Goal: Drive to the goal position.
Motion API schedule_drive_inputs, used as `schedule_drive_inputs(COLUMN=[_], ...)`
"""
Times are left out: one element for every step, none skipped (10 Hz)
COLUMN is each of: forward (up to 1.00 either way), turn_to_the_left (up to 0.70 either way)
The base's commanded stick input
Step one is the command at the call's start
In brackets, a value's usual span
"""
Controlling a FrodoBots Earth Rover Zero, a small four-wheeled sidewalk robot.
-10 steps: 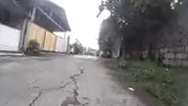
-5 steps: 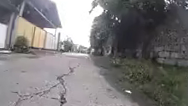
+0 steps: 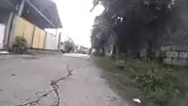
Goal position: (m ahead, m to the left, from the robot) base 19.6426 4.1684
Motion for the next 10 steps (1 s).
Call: schedule_drive_inputs(forward=[0.7, 0.7, 0.7, 0.7, 0.7, 0.7, 0.7, 0.7, 0.7, 0.7], turn_to_the_left=[0.0, 0.0, 0.0, 0.0, 0.0, 0.0, 0.0, 0.0, 0.0, 0.0])
